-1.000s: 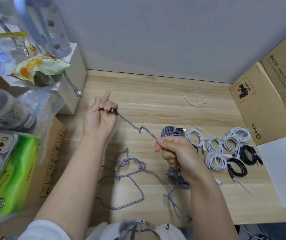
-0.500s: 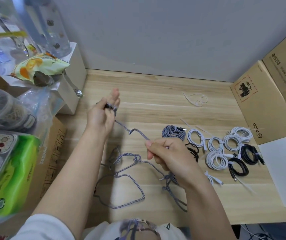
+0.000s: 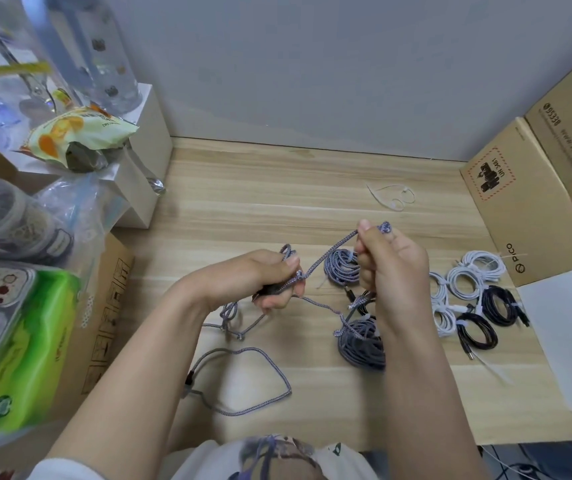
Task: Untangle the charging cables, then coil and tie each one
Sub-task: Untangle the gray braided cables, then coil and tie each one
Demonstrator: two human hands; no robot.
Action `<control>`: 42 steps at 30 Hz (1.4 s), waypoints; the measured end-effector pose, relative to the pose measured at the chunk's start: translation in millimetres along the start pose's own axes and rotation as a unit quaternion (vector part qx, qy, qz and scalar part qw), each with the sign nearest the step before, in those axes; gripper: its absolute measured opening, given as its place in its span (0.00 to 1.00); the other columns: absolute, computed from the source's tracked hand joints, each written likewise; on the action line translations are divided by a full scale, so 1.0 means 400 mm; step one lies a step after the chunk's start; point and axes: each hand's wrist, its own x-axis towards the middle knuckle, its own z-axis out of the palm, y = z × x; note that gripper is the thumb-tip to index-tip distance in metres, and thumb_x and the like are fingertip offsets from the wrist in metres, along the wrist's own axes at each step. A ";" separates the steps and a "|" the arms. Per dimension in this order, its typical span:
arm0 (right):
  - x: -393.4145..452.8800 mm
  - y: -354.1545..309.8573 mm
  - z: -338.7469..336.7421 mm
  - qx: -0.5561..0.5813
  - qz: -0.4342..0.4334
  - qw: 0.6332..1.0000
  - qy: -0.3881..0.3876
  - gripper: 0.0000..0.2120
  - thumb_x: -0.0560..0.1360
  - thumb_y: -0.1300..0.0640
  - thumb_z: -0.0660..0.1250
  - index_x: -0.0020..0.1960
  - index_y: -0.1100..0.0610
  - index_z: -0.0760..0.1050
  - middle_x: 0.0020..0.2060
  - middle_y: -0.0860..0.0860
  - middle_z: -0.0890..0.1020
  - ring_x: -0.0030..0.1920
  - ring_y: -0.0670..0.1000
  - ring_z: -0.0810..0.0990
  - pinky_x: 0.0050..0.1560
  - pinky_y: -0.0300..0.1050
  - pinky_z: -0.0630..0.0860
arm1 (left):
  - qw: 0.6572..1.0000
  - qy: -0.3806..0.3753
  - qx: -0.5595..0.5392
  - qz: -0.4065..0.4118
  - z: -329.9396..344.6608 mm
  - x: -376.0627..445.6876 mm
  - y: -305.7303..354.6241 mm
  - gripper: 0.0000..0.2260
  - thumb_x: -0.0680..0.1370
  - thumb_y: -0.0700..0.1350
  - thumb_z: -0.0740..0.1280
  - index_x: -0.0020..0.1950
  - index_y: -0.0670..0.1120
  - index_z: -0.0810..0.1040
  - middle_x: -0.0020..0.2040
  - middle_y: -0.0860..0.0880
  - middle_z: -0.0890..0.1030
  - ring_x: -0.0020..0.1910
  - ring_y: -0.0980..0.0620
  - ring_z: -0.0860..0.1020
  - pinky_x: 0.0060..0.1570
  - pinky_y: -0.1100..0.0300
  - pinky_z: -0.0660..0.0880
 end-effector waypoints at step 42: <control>0.062 0.020 0.018 -0.072 -0.095 0.985 -0.126 0.14 0.69 0.43 0.60 0.34 0.54 0.69 0.24 0.44 0.69 0.23 0.39 0.63 0.25 0.29 0.60 | 0.903 -0.148 -0.328 0.236 0.007 -0.038 0.047 0.12 0.80 0.52 0.61 0.36 0.53 0.70 0.21 0.55 0.55 0.23 0.56 0.58 0.26 0.66 0.61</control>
